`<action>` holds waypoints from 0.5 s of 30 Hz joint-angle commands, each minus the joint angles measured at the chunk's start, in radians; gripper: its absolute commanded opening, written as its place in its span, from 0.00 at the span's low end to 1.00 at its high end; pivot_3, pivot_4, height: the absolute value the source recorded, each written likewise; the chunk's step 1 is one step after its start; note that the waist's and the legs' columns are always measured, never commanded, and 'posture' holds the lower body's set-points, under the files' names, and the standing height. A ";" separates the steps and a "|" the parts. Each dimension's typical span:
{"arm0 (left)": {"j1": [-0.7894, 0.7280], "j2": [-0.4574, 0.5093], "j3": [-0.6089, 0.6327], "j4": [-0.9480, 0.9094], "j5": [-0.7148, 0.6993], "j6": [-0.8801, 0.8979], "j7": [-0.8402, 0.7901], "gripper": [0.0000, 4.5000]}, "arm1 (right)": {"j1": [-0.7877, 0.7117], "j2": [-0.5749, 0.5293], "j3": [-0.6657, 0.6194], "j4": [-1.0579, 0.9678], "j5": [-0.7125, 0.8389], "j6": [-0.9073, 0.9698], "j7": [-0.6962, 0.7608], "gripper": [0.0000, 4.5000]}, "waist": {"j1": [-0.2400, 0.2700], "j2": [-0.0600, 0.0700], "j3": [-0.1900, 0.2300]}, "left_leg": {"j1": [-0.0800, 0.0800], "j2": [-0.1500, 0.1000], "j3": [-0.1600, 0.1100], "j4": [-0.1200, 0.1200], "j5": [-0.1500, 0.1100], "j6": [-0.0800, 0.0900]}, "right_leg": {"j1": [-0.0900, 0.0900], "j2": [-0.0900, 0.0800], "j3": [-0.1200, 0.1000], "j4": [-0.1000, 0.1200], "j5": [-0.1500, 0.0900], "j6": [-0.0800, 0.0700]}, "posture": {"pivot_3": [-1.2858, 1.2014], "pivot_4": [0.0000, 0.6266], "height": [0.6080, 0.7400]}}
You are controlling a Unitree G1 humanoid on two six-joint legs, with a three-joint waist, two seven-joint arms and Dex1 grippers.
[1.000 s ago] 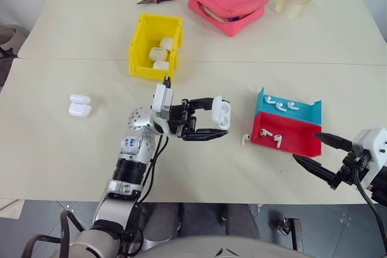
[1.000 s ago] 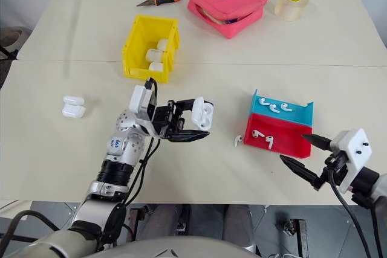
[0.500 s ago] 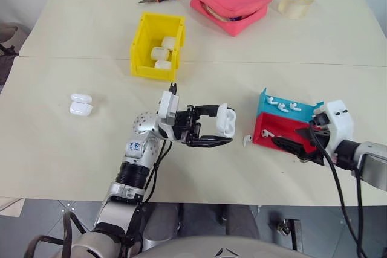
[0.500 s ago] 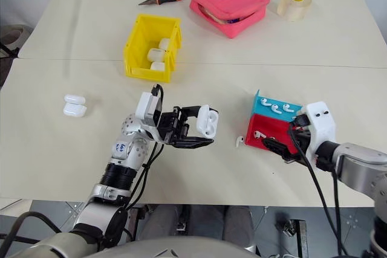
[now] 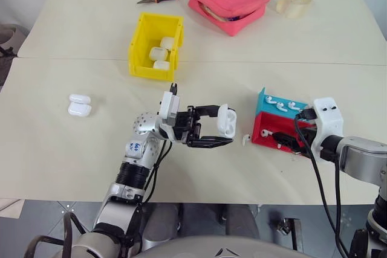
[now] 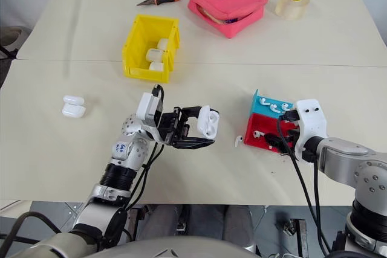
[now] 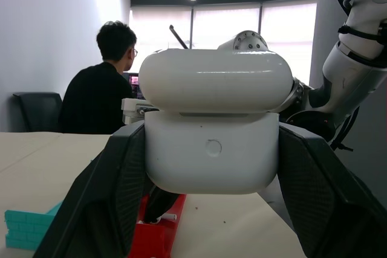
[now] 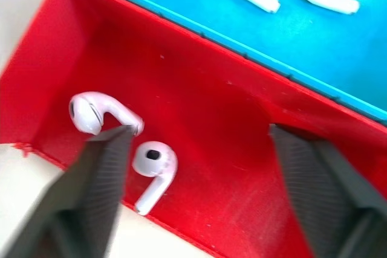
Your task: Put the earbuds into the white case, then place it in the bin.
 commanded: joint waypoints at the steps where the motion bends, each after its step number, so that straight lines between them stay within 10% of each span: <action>1: 0.003 -0.003 0.003 -0.039 -0.013 -0.010 0.003 0.62 | 0.029 -0.023 0.031 -0.005 0.052 0.017 -0.011 0.49 | 0.000 0.000 0.000 | 0.000 0.000 0.000 0.000 0.000 0.000 | 0.000 0.000 0.000 0.000 0.000 0.000 | 0.52 0.24 1.00; 15: 0.001 -0.006 0.002 -0.039 -0.013 -0.008 0.005 0.62 | 0.063 -0.020 0.019 0.011 0.199 0.017 -0.158 0.49 | 0.000 0.000 0.000 | 0.000 0.000 0.000 0.000 0.000 0.000 | 0.000 0.000 0.000 0.000 0.000 0.000 | 0.52 0.24 1.00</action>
